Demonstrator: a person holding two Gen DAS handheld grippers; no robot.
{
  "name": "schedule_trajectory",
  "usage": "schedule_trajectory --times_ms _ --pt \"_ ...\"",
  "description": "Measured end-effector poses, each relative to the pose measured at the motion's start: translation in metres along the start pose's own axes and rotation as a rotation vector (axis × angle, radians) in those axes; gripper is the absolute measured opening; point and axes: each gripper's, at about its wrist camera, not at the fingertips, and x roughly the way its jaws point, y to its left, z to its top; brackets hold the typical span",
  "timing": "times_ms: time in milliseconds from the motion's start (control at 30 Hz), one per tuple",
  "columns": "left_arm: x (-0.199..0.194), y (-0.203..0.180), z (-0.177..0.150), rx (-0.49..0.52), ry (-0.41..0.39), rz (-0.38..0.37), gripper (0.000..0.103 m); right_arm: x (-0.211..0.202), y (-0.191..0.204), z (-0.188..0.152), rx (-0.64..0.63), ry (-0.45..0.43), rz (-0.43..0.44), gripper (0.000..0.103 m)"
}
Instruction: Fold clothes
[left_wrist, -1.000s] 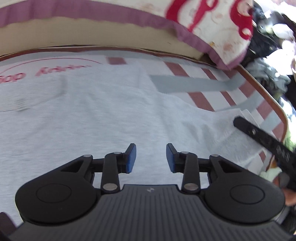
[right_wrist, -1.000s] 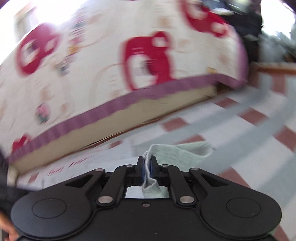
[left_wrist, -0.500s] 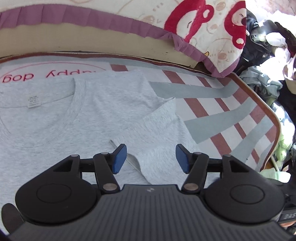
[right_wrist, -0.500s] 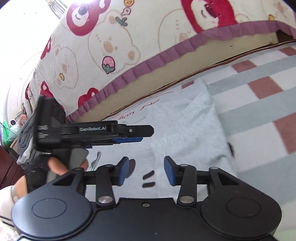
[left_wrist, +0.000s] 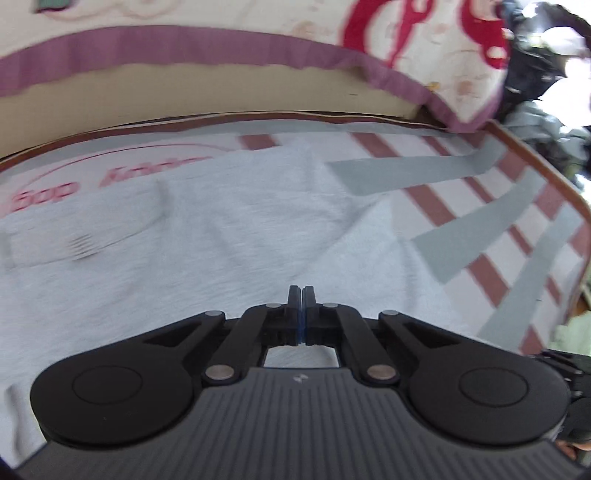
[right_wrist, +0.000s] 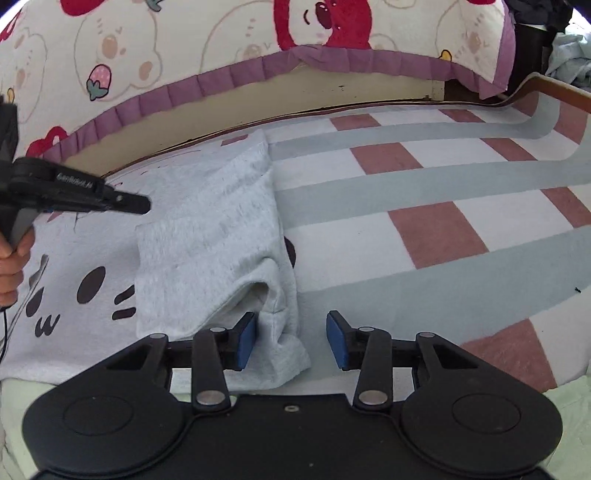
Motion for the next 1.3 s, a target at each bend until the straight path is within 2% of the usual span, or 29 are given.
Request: schedule_trajectory --times_ms 133,233,300,367,400,433,533,600,633,667,733,833,900,967,1000,1067,1100,1167,1300 --pt "-0.003 0.032 -0.018 -0.093 0.058 0.081 0.000 -0.001 -0.012 -0.004 0.082 -0.028 0.001 0.033" --pt "-0.006 0.043 -0.019 -0.174 0.055 -0.008 0.001 -0.002 -0.009 -0.006 0.063 -0.041 -0.001 0.033" --pt "-0.007 0.037 -0.016 -0.172 0.030 -0.068 0.006 -0.001 -0.005 -0.006 0.032 -0.044 -0.005 0.034" --pt "-0.006 0.023 -0.012 -0.139 -0.002 -0.115 0.020 -0.001 -0.001 -0.006 -0.002 -0.045 -0.009 0.034" --pt "-0.003 0.017 -0.011 -0.125 -0.017 -0.125 0.036 -0.002 0.002 -0.006 -0.021 -0.048 -0.008 0.034" --pt "0.001 0.012 -0.009 -0.110 -0.027 -0.127 0.041 -0.002 0.004 -0.006 -0.045 -0.045 -0.004 0.034" --pt "0.021 -0.001 -0.007 -0.036 0.001 -0.072 0.041 0.000 0.012 -0.006 -0.119 -0.033 0.012 0.032" --pt "0.027 -0.009 -0.007 0.022 -0.018 -0.075 0.038 0.001 0.014 -0.006 -0.139 -0.034 0.016 0.031" --pt "0.028 -0.013 -0.007 0.053 -0.004 -0.089 0.014 0.001 0.013 -0.007 -0.136 -0.038 0.019 0.031" --pt "0.029 -0.018 -0.006 0.079 0.013 -0.103 0.002 0.002 0.012 -0.008 -0.133 -0.042 0.022 0.031" --pt "0.017 -0.021 -0.008 0.069 0.038 -0.138 0.000 0.002 0.011 -0.009 -0.127 -0.050 0.028 0.031" --pt "-0.019 -0.015 -0.014 0.050 -0.037 -0.059 0.000 0.001 0.008 -0.012 -0.112 -0.066 0.035 0.031" --pt "-0.034 0.009 -0.016 -0.064 -0.055 -0.025 0.000 0.001 0.006 -0.013 -0.091 -0.078 0.038 0.030" --pt "-0.037 0.025 -0.016 -0.095 -0.085 -0.019 0.000 0.002 0.004 -0.014 -0.070 -0.091 0.044 0.030" --pt "-0.036 0.028 -0.014 -0.081 -0.106 -0.030 0.003 0.002 0.004 -0.015 -0.065 -0.098 0.047 0.030" --pt "-0.029 0.029 -0.007 -0.070 -0.122 -0.072 0.026 0.002 0.004 -0.016 -0.071 -0.107 0.047 0.030" --pt "-0.023 0.027 -0.003 -0.058 -0.120 -0.096 0.042 0.002 0.005 -0.016 -0.075 -0.110 0.045 0.030" --pt "-0.012 0.019 0.005 -0.006 -0.117 -0.117 0.046 0.002 0.007 -0.017 -0.084 -0.113 0.037 0.030" --pt "0.009 -0.008 0.010 0.201 -0.078 -0.063 0.046 0.002 0.007 -0.019 -0.084 -0.121 0.036 0.031"
